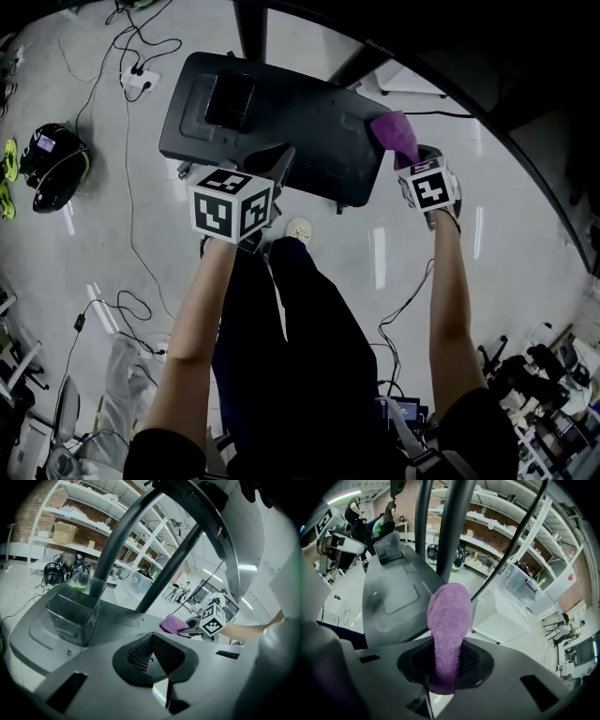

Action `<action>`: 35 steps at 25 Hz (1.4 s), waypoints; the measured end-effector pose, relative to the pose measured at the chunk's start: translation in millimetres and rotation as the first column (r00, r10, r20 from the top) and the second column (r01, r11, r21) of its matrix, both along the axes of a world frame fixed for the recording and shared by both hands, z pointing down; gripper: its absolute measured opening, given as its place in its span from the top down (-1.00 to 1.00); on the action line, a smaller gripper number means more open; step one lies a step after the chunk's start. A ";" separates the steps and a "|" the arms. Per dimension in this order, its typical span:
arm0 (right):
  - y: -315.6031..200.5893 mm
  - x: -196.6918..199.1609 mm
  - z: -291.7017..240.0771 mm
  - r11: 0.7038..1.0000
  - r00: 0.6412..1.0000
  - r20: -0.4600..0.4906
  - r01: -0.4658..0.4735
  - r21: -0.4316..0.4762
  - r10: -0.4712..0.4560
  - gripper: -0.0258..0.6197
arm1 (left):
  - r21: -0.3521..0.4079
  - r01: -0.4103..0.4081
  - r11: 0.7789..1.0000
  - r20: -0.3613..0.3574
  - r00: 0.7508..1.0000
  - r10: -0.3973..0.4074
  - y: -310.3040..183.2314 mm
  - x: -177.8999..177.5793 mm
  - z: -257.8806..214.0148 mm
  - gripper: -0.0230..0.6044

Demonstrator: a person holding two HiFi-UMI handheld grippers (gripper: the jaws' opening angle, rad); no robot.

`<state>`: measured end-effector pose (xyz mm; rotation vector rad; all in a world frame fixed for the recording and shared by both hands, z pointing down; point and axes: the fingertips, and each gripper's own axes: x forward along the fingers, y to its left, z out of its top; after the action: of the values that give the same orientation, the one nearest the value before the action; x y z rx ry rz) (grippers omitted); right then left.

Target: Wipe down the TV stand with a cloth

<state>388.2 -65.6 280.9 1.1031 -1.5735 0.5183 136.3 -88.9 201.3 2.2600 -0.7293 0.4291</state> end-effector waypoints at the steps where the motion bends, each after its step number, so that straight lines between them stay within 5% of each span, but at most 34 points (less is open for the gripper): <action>1: -0.5 -3.9 -3.6 1.000 1.000 0.008 -0.001 0.021 0.001 0.64 | -0.003 0.002 1.000 0.000 1.000 -0.002 -0.2 -1.3 1.4 0.90; 6: -7.1 -45.4 -34.3 0.984 0.975 0.196 -0.129 0.125 0.103 0.64 | -0.014 -0.007 1.000 0.004 1.000 0.007 4.2 -8.3 3.9 0.90; 13: -29.8 -146.2 -49.5 0.931 0.770 0.572 -0.363 0.029 0.282 0.64 | -0.031 0.003 1.000 0.016 1.000 -0.003 4.5 -35.5 13.2 0.91; 27: -75.0 -263.6 -22.0 0.781 0.485 0.690 -0.595 -0.189 0.537 0.64 | -0.073 0.087 0.994 0.059 0.995 -0.082 -14.5 -127.4 29.9 0.91; 35: -90.3 -289.8 -0.4 0.767 0.493 0.663 -0.611 -0.197 0.563 0.64 | -0.094 0.075 0.993 0.068 0.995 -0.068 -16.0 -145.6 38.8 0.91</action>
<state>98.4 -155.9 280.5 1.6323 -1.8078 1.5216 -9.3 -104.9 240.1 2.1312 -0.8027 0.4945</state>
